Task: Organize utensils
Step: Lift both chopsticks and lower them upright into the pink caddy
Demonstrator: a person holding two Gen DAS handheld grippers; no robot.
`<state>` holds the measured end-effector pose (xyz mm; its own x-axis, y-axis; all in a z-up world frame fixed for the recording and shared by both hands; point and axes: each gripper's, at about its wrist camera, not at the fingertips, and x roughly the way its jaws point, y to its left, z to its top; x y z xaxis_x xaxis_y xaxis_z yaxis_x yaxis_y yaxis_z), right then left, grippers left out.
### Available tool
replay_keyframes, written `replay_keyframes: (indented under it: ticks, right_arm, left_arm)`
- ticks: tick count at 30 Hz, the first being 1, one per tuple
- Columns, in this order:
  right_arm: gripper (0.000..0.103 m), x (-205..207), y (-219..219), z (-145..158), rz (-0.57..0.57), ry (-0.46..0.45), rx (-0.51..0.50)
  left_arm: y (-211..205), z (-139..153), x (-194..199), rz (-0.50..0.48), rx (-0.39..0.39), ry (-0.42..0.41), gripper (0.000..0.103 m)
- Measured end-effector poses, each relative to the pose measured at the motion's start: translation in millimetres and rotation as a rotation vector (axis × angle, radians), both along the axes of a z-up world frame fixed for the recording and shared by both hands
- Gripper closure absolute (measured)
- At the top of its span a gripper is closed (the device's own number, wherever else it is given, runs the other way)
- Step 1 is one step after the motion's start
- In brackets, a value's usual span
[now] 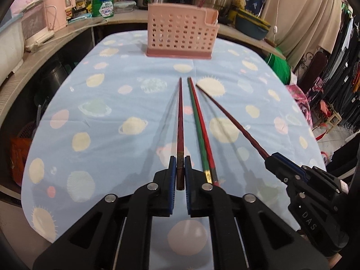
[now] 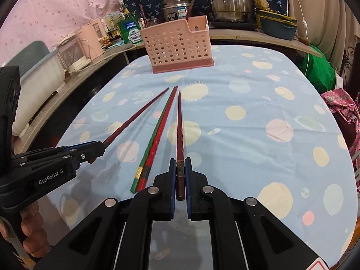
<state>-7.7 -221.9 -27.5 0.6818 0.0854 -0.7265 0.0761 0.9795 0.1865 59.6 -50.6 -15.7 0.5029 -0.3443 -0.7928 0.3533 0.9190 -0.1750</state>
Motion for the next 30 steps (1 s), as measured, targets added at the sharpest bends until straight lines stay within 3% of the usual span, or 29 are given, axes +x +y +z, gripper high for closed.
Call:
replay_keyframes:
  ticks: [14,30]
  right_arm:
    - [0.096,11.5,-25.1,99.5,-0.034,-0.216,0.043]
    - [0.096,70.6,-59.2,172.0,-0.049,-0.354,0.068]
  left_arm:
    - [17.1,94.0,17.0,0.037,-0.146,-0.162,0.096]
    - [9.8,170.7,96.1,0.098,-0.137,-0.308,0.096]
